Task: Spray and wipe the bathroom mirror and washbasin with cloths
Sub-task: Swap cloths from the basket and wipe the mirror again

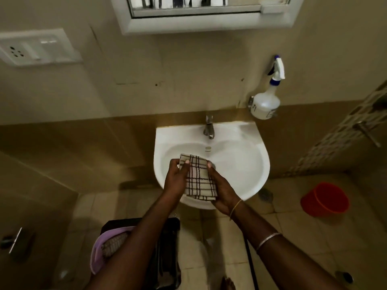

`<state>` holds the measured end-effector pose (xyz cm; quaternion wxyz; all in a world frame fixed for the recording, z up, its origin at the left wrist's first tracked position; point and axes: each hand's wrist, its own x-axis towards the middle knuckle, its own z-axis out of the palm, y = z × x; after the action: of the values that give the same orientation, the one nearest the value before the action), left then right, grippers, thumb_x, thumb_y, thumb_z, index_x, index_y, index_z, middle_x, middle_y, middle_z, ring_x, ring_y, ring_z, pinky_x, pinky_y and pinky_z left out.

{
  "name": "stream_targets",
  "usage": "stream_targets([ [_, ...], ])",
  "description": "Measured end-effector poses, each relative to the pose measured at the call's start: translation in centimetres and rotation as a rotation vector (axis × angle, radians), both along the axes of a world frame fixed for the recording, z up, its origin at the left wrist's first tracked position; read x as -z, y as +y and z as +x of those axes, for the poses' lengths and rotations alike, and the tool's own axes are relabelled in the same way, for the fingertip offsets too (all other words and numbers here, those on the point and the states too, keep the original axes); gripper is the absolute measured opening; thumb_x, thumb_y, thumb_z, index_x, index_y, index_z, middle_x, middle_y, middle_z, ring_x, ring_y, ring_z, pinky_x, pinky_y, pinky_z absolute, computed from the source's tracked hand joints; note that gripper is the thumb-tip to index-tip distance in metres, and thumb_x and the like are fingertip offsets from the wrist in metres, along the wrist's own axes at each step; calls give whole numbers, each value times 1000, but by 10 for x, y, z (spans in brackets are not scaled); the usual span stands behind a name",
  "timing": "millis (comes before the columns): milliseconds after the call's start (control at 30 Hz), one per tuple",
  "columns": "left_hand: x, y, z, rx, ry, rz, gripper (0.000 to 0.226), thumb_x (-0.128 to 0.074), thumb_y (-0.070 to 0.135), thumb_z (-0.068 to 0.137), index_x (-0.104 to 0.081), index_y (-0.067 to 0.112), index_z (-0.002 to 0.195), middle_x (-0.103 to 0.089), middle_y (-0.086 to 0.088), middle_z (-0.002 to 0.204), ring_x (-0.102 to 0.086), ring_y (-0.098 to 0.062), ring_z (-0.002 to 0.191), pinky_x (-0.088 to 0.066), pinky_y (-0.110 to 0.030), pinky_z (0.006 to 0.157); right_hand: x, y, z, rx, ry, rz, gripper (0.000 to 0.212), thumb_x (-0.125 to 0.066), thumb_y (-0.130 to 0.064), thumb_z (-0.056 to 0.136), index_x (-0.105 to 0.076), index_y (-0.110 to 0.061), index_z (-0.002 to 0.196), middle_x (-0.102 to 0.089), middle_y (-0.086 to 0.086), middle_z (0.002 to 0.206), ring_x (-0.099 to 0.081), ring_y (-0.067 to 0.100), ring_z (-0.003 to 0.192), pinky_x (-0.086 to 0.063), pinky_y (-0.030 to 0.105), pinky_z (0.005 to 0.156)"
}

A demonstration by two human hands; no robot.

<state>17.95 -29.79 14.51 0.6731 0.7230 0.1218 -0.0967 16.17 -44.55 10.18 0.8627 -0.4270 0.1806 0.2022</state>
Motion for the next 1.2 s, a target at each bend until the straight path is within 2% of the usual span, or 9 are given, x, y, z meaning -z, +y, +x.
stream_targets([
  [133,0,-34,13,15,52,63,21,-55,39,104,-55,22,117,-70,3,107,-68,-12,95,-54,-29,71,4,-35,10,-51,9,33,50,-69,-25,96,-58,-5,140,-63,24,137,-60,41,128,-44,62,110],
  [267,6,-59,19,-56,-103,316,16,-60,39,101,-61,26,110,-68,13,100,-65,-5,93,-50,-24,72,3,-59,25,-55,-35,-23,54,-76,-8,88,-58,0,138,-65,25,133,-62,44,125,-46,64,107],
  [333,4,-69,22,-109,-108,352,17,-63,40,99,-63,27,111,-66,15,99,-65,-8,95,-53,-27,76,-5,-70,33,-66,-63,-21,54,-76,-6,87,-58,-1,138,-65,25,133,-62,44,125,-45,65,108],
  [433,-11,-77,28,-147,70,114,34,-66,47,96,-64,24,121,-73,3,111,-70,-19,102,-61,-38,83,-23,-84,42,-86,-76,-6,49,-71,-1,90,-57,-1,137,-66,25,131,-62,44,124,-48,62,106],
  [500,-23,-78,31,-65,209,-93,39,-65,48,96,-69,19,121,-78,-5,111,-74,-24,102,-61,-41,87,-41,-91,47,-95,-79,6,46,-67,0,91,-57,-1,137,-66,25,131,-63,43,123,-54,55,101],
  [600,-37,-76,32,27,257,-320,40,-61,45,100,-70,14,125,-77,-10,117,-73,-29,112,-56,-48,101,-64,-96,53,-124,-102,2,46,-64,1,92,-56,0,138,-66,25,132,-62,43,125,-55,53,100],
  [733,-57,-73,36,-15,105,-308,35,-62,31,102,-69,8,127,-76,-14,118,-73,-34,111,-56,-56,100,-88,-94,57,-139,-136,-51,46,-65,-2,92,-56,0,138,-66,25,130,-61,47,124,-47,64,106],
  [1000,-123,-46,50,-32,-52,-255,33,-64,35,101,-70,15,126,-77,-10,118,-72,-33,114,-56,-56,99,-166,-70,70,-175,-267,-62,46,-70,-10,91,-59,-2,136,-66,24,131,-63,42,123,-54,55,101],
  [1200,-195,-20,69,-57,-237,-229,30,-57,34,104,-72,13,120,-78,-13,112,-74,-35,107,-59,-58,94,-240,-43,93,-214,-437,-65,46,-69,-11,93,-59,-2,137,-65,25,133,-62,43,124,-48,61,106],
])
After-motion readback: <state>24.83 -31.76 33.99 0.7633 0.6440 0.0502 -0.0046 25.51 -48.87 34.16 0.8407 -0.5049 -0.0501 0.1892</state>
